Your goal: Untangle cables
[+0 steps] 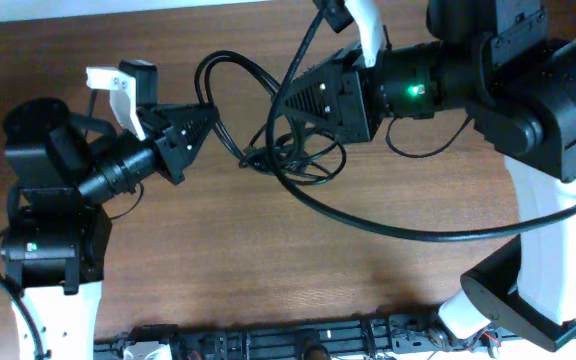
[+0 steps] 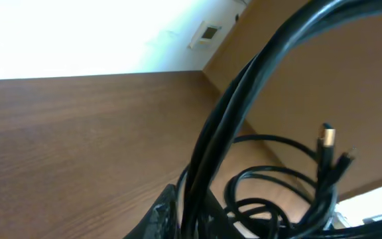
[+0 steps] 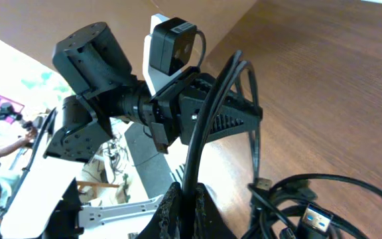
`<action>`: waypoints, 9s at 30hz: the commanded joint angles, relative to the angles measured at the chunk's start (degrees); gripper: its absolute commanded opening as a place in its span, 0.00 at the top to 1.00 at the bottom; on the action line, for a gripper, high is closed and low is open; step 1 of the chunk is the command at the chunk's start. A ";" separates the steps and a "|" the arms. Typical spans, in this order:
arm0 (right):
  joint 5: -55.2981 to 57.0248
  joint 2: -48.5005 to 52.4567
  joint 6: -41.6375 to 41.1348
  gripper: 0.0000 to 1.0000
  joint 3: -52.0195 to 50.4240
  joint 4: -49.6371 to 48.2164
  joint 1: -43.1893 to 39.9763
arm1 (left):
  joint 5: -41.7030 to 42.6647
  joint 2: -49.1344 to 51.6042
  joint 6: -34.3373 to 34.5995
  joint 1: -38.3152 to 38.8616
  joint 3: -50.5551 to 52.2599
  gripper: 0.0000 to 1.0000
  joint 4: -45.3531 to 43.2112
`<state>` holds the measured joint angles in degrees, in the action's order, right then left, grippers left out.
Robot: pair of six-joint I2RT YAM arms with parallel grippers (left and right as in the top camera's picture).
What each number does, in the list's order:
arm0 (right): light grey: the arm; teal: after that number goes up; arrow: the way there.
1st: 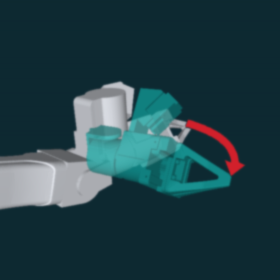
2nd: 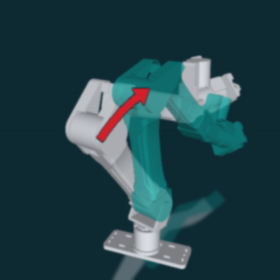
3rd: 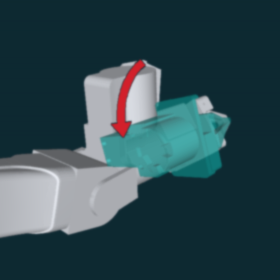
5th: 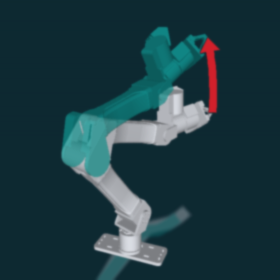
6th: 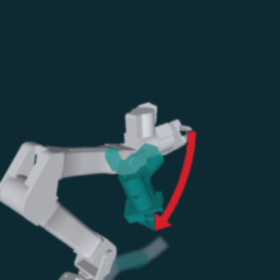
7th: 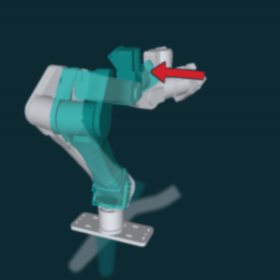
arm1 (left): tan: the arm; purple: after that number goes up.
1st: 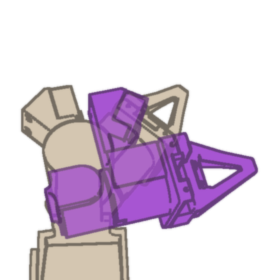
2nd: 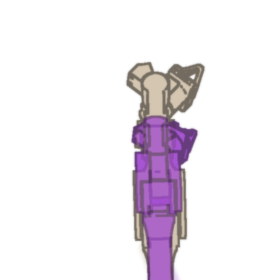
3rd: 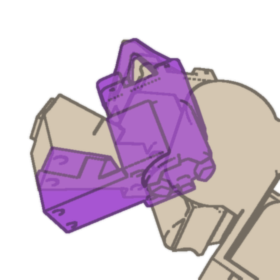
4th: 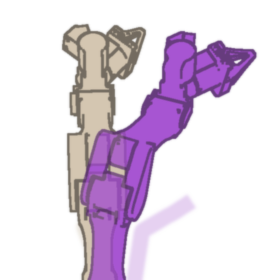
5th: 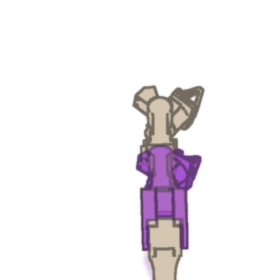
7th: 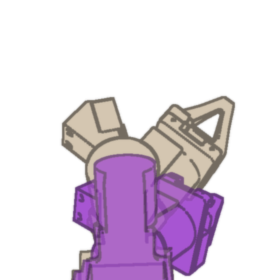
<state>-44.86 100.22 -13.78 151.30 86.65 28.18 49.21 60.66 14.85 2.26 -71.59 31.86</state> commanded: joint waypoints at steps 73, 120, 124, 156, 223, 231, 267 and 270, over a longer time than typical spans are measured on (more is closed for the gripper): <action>42.42 -34.97 -3.21 0.05 -75.45 -12.90 0.31 | -25.55 -6.95 1.49 27.63 34.05 0.48 -0.39; 34.32 -35.43 2.89 0.02 -75.56 -8.68 0.31 | -46.36 15.91 -20.31 31.26 29.55 0.45 -4.42; 34.36 -35.43 3.06 0.02 -75.56 -8.94 0.31 | -43.47 18.18 -20.31 31.23 29.55 0.82 -4.39; 33.86 -31.58 16.46 0.01 -75.56 -11.39 0.31 | -38.45 -14.93 -8.09 20.17 11.15 1.00 -8.83; 39.32 -34.93 11.96 0.00 -62.47 -24.00 0.26 | -39.21 -14.88 15.28 12.41 3.91 1.00 -5.25; 27.69 -30.62 24.57 0.14 -62.47 -22.08 0.31 | -35.12 -14.88 17.49 12.41 3.91 1.00 -8.31; 14.99 -21.09 26.84 0.27 -62.49 -21.94 0.31 | -26.49 -14.86 21.84 12.41 1.73 0.98 -26.14; 12.76 -21.09 26.75 0.26 -62.49 -26.45 0.31 | -26.45 -14.86 21.86 12.41 1.53 0.98 -27.56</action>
<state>-28.67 78.61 13.28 87.99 63.26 28.23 22.15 46.28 36.32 14.96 -68.20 5.50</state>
